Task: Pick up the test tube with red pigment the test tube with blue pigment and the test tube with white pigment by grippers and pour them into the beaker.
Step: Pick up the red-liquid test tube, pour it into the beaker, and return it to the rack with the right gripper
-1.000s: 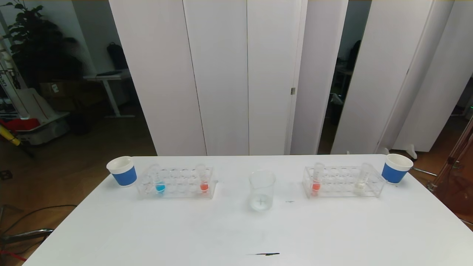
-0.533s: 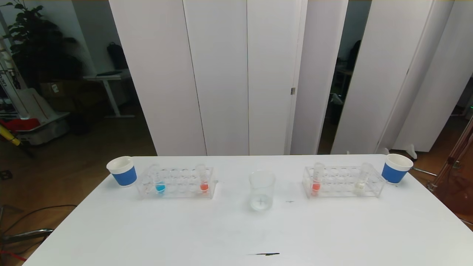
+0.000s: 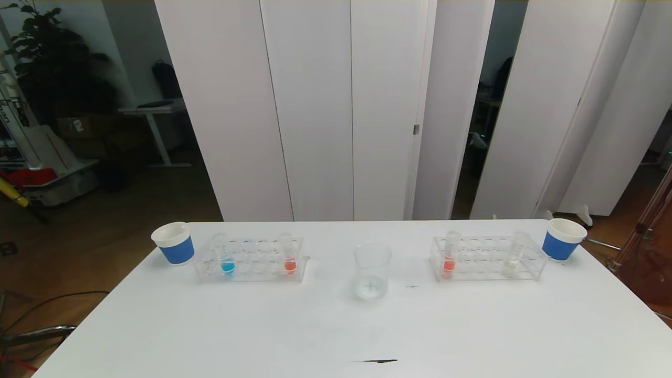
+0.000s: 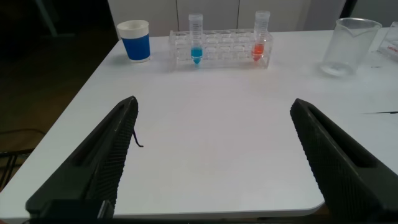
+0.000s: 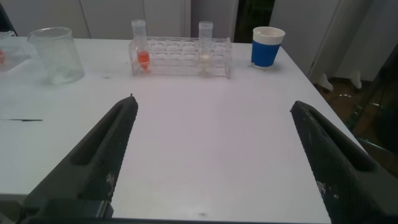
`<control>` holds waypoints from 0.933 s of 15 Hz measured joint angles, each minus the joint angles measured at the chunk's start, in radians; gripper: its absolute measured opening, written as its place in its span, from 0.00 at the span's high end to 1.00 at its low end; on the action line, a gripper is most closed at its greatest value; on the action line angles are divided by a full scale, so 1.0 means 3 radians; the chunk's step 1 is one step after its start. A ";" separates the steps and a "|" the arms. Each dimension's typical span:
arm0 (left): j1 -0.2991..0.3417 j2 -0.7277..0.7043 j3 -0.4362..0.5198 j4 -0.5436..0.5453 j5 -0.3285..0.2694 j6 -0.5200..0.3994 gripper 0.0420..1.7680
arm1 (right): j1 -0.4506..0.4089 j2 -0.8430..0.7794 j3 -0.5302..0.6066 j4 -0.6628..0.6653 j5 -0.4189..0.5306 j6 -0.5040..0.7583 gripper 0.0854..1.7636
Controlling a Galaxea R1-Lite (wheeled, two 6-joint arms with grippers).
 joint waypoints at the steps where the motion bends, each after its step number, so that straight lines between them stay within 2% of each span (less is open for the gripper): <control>1: 0.0000 0.0000 0.0000 0.0000 0.0001 0.0000 0.01 | 0.0000 0.0000 0.0000 0.0002 0.0000 0.0000 0.00; 7: 0.0000 0.0000 0.0000 0.0000 0.0000 0.0000 0.01 | -0.0004 0.0004 -0.0061 0.0170 -0.0018 0.0009 0.00; 11: 0.0000 0.0000 0.0000 0.0001 0.0001 0.0000 0.01 | 0.0013 0.0182 -0.0500 0.0308 -0.0016 0.0021 0.00; 14: 0.0000 0.0000 0.0000 0.0000 0.0001 0.0000 0.01 | 0.0026 0.0567 -0.0916 0.0296 -0.0006 0.0016 0.00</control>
